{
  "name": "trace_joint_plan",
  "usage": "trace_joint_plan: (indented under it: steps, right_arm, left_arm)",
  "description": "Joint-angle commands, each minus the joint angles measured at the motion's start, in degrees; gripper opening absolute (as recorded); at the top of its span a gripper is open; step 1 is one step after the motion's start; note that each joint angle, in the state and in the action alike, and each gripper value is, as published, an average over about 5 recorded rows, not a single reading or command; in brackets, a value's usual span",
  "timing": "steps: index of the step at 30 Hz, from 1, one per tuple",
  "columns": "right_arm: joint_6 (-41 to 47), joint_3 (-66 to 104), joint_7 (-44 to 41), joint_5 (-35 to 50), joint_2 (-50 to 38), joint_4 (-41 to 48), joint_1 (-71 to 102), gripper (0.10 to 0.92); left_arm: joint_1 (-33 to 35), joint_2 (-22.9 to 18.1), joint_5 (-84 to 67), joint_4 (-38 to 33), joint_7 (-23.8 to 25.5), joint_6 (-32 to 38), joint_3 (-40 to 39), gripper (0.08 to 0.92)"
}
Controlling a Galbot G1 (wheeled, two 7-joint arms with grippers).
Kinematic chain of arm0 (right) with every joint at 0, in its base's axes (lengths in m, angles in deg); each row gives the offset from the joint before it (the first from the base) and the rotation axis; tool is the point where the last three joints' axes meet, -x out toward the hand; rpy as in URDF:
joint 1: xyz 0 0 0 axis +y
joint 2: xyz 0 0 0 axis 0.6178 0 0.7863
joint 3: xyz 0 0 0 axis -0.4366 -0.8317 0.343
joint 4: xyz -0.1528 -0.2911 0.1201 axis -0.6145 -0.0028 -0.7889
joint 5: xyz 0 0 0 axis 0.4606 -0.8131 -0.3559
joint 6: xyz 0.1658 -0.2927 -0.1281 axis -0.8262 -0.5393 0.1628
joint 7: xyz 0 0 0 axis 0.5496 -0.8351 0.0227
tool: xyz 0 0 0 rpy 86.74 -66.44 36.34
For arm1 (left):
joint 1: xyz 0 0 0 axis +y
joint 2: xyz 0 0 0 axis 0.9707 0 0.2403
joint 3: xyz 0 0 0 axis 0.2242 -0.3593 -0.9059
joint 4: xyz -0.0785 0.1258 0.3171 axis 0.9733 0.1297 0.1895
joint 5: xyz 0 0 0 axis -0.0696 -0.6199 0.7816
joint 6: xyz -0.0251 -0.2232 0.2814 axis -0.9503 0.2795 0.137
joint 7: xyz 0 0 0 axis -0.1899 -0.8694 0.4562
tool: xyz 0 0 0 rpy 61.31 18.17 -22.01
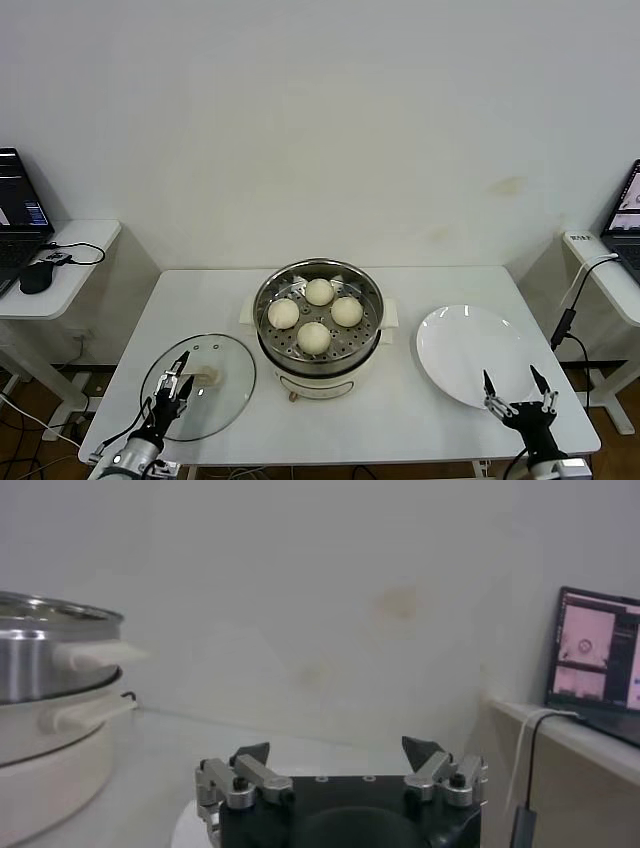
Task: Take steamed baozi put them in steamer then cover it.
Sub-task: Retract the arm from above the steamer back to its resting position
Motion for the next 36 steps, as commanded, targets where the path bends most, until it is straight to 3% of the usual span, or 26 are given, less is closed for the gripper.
trace_joint_plan:
  steps: [1, 13, 28, 36]
  right_arm:
    - [-0.24, 0.46, -0.09, -0.01, 0.25, 0.41, 1.19, 0.823]
    - [-0.18, 0.21, -0.51, -0.47, 0.63, 0.87, 1.39, 0.823]
    - [-0.08, -0.21, -1.03, -1.03, 0.78, 0.78, 1.61, 0.823]
    - [-0.13, -0.6, -1.2, -1.4, 0.48, 0.54, 1.76, 0.823]
  left_arm:
    - [-5.25, 0.61, 0.56, 3.46, 0.13, 0.11, -1.61, 0.823]
    - [-8.02, 0.53, -0.58, 5.72, 0.71, 0.12, -3.05, 0.798]
    - [-7.29, 0.09, -2.63, 6.31, -0.4, 1.12, -2.63, 0.378]
    - [-0.81, 0.64, -5.27, -2.54, -2.07, -1.79, 2.52, 0.157]
